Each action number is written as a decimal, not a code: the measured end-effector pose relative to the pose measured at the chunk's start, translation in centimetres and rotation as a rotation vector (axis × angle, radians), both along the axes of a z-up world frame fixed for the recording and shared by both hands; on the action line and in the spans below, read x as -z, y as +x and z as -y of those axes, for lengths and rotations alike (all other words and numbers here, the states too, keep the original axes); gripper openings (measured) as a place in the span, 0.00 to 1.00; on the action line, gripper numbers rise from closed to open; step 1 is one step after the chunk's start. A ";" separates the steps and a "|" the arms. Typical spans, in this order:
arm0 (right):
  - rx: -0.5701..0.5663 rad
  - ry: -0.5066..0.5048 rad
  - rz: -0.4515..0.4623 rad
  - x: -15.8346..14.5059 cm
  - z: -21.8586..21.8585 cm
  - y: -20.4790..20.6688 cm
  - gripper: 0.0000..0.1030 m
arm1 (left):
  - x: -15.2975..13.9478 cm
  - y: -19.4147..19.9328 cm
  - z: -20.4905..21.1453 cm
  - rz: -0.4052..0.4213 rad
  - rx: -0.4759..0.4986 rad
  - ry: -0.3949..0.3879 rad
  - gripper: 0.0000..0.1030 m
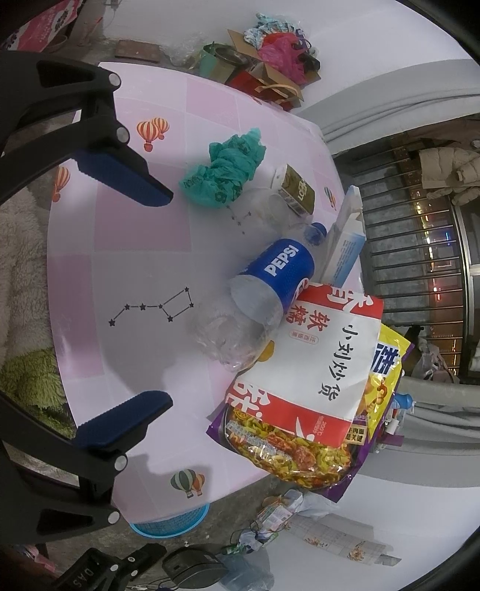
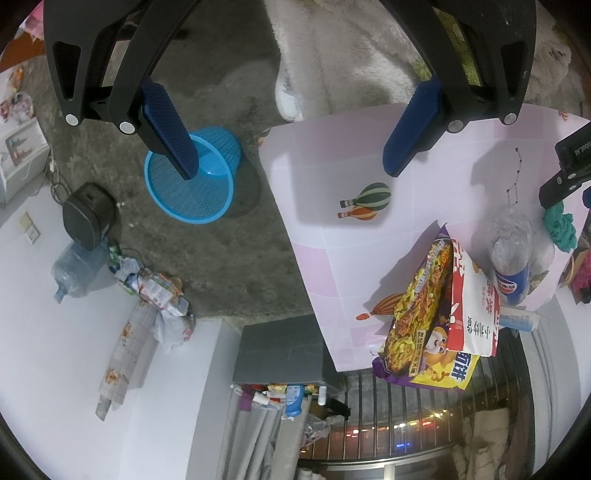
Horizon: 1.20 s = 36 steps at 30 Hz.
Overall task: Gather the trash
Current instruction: 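Move both tools toward the Pepsi bottle and green bag on the table, then grasp the green plastic bag with the left tool while the right tool grasps the Pepsi bottle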
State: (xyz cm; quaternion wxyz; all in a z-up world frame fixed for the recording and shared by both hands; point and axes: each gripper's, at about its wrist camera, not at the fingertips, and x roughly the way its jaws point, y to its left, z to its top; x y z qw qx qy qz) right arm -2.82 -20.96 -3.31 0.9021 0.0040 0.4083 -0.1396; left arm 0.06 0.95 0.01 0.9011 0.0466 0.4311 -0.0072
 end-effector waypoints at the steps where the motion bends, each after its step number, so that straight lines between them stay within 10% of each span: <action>1: 0.000 0.001 -0.001 0.0 0.1 -0.1 0.92 | 0.0 0.0 0.0 0.000 0.001 -0.001 0.95; 17: -0.069 -0.014 0.050 -1.5 -2.7 1.9 0.92 | -0.1 0.6 -2.6 0.014 -0.037 -0.014 0.95; 29: -0.375 0.098 0.103 -4.1 -11.5 8.7 0.92 | -0.5 4.0 -10.7 0.069 -0.078 0.020 0.95; 36: -0.516 0.198 0.029 -3.2 -15.8 12.8 0.91 | 0.6 5.8 -15.5 0.071 -0.025 -0.161 0.95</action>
